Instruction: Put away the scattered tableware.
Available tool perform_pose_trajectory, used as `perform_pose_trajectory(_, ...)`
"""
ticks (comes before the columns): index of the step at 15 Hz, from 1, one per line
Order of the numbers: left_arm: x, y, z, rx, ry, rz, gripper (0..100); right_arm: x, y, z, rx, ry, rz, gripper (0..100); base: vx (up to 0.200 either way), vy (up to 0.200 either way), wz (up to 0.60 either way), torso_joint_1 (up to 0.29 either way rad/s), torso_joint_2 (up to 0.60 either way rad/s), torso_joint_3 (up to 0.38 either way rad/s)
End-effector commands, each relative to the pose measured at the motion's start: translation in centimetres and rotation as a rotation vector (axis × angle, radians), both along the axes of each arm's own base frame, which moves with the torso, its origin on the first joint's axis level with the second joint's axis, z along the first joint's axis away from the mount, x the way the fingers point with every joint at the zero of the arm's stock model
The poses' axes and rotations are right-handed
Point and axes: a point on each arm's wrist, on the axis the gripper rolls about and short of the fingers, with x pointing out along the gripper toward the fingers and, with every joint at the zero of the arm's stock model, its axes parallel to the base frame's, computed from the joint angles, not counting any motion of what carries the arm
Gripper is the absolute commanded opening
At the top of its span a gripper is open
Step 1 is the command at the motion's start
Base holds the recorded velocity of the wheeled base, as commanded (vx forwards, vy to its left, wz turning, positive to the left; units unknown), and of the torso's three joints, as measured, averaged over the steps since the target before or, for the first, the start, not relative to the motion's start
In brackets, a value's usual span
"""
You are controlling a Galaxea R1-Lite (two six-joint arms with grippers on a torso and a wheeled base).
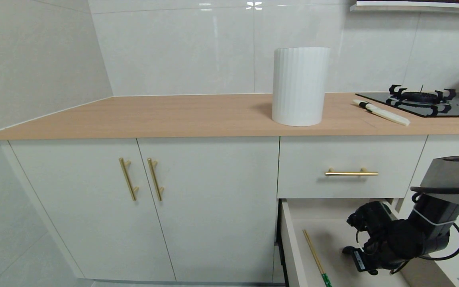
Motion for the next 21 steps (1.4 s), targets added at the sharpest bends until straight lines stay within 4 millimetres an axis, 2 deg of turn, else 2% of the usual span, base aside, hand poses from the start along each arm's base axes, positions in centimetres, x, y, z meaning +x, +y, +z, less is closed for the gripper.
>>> perform_pose_trajectory(1,0.0,0.0,0.0,-0.001,0.0,0.0,100,-0.04,0.06,-0.38,-0.002,0.011,0.002,0,0.0,0.0,0.0,0.0,0.0,0.0)
perform_pose_trajectory(11,0.0,0.0,0.0,0.001,0.0,0.0,100,-0.08,0.05,-0.4,-0.004,0.013,0.001,0,0.0,0.0,0.0,0.0,0.0,0.0)
perform_pose_trajectory(12,0.0,0.0,0.0,0.001,0.0,0.0,100,-0.08,0.05,-0.35,-0.004,0.011,0.001,100,0.0,0.0,0.0,0.0,0.0,0.0)
perform_pose_trajectory(19,0.0,0.0,0.0,-0.001,0.0,0.0,100,-0.12,0.05,-0.36,-0.002,0.013,0.0,100,0.0,0.0,0.0,0.0,0.0,0.0)
perform_pose_trajectory(21,0.0,0.0,0.0,0.001,0.0,0.0,100,-0.48,-0.08,0.24,-0.008,0.004,-0.003,100,0.0,0.0,0.0,0.0,0.0,0.0)
